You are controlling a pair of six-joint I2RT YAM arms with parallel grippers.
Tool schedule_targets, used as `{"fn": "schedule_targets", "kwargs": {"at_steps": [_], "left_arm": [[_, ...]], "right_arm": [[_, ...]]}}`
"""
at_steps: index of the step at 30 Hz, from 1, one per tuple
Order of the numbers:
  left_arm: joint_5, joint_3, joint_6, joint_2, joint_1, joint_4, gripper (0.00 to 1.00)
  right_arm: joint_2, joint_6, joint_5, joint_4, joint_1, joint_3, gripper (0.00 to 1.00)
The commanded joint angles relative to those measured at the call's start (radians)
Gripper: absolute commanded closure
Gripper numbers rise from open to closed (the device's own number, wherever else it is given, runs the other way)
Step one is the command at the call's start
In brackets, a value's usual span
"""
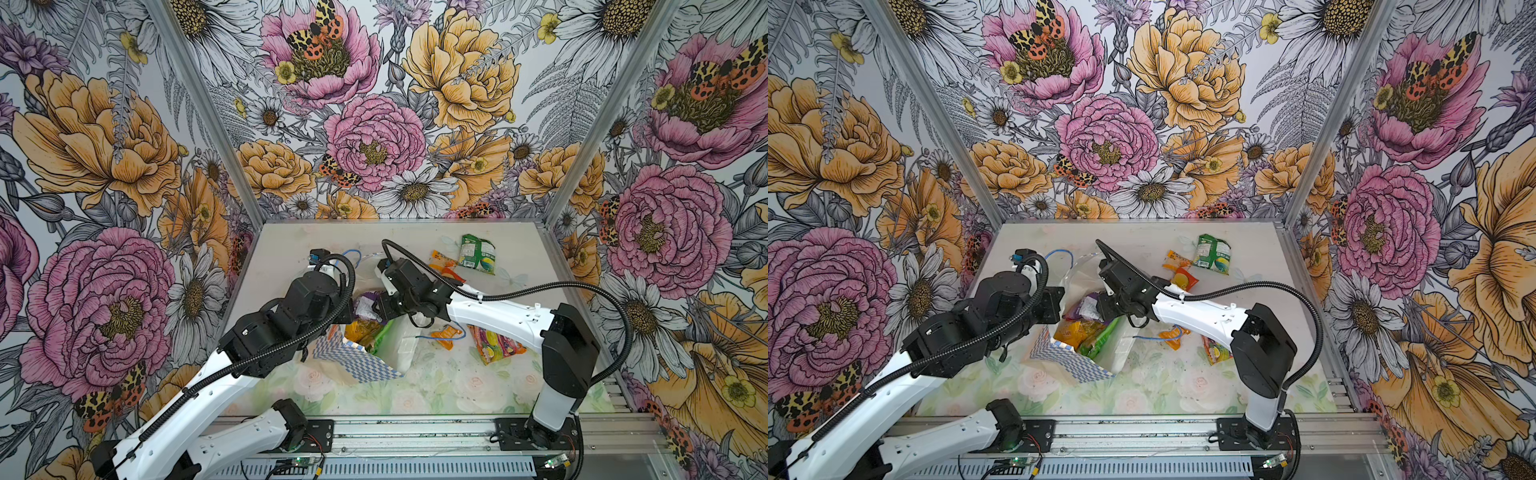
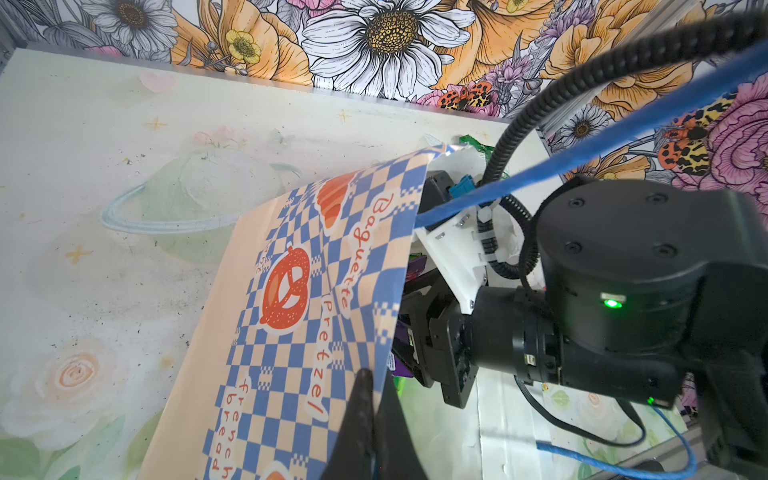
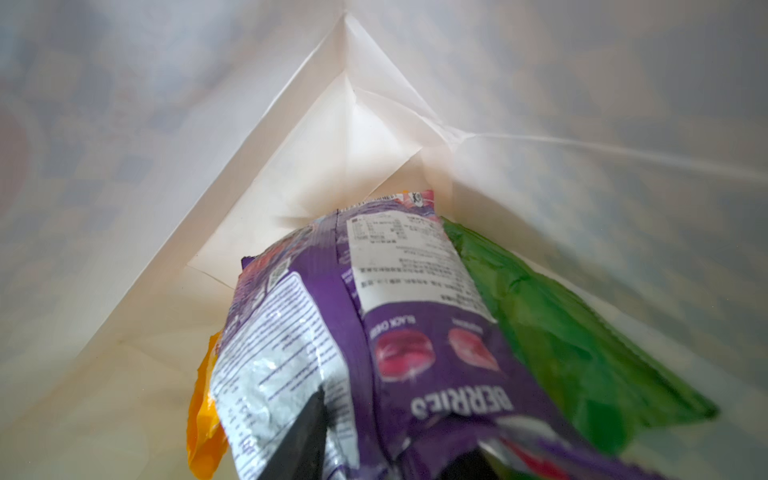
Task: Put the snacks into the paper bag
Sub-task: 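Lower the purple candy bag into the paper bag and open the right gripper, then withdraw the right gripper from the paper bag toward the snack pile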
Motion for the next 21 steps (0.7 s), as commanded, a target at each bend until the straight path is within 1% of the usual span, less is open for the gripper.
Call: {"fn": "schedule_targets", "kwargs": {"at_steps": [1,5,11,17,21], "left_arm": [[-0.01,0.038,0.014,-0.003,-0.002,0.047,1.0],[-0.008,0.034,0.013,-0.005,0.0,0.043,1.0],[-0.008,0.035,0.024,-0.008,0.006,0.037,1.0],[-0.01,0.065,0.105,-0.002,0.032,-0.001,1.0],[0.043,0.043,0.17,-0.015,0.074,-0.002,1.0]], "right_arm": [[-0.061,0.003,0.025,-0.02,0.008,0.018,0.52],[-0.099,0.016,0.032,-0.035,0.008,0.016,0.44],[-0.142,0.036,0.014,-0.066,0.009,0.026,0.39],[-0.226,0.057,0.022,-0.098,0.015,0.026,0.36],[-0.299,0.068,0.051,-0.119,0.015,0.024,0.34]]}}
